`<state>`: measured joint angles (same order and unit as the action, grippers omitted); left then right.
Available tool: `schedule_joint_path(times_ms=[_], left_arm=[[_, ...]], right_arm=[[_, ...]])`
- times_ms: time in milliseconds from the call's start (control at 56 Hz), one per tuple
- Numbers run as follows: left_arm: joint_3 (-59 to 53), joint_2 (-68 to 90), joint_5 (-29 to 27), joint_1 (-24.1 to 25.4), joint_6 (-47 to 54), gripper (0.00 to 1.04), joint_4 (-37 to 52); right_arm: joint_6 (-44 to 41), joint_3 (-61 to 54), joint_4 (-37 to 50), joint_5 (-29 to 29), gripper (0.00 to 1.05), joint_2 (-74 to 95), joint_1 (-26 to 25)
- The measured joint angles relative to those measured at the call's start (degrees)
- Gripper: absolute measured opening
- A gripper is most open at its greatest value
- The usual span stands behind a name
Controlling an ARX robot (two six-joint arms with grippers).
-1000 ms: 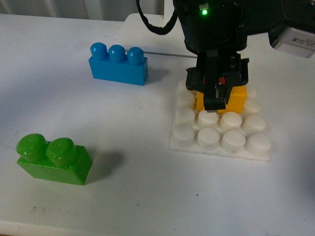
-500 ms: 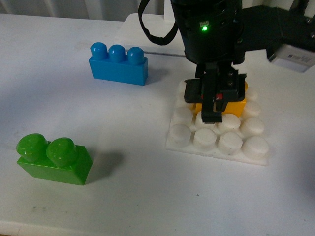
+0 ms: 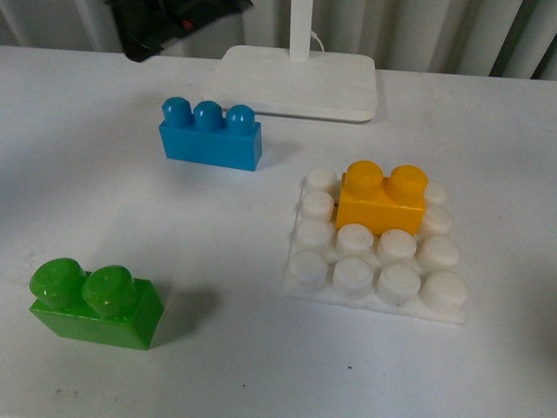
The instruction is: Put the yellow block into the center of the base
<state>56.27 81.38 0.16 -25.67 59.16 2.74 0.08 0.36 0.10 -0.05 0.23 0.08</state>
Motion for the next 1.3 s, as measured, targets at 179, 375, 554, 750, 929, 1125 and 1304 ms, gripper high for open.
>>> schedule_joint_path(times_ms=[179, 375, 554, 750, 929, 1125, 1304], left_arm=[[-17.8, -20.0, -3.3, 5.0, -15.3, 0.98, 10.5], [-34.5, -40.2, -7.7, 14.3, -33.6, 0.98, 6.8], [-40.0, -49.7, -5.6, 19.1, -51.9, 0.98, 3.1], [-45.7, -52.2, -2.7, 21.4, -57.4, 0.74, 15.0], [-49.1, -56.2, -0.4, 25.5, -58.4, 0.41, 15.2], [-52.0, -61.2, -0.2, 25.5, -59.0, 0.04, 13.1], [-53.7, -65.6, -0.2, 25.5, -59.1, 0.04, 10.4]], right_arm=[[0.0, 0.0, 0.0, 0.0, 0.96, 0.0, 0.0], [0.0, 0.0, 0.0, 0.0, 0.96, 0.0, 0.0], [0.0, 0.0, 0.0, 0.0, 0.96, 0.0, 0.0], [0.0, 0.0, 0.0, 0.0, 0.96, 0.0, 0.0], [0.0, 0.0, 0.0, 0.0, 0.96, 0.0, 0.0], [0.0, 0.0, 0.0, 0.0, 0.96, 0.0, 0.0], [0.0, 0.0, 0.0, 0.0, 0.96, 0.0, 0.0]])
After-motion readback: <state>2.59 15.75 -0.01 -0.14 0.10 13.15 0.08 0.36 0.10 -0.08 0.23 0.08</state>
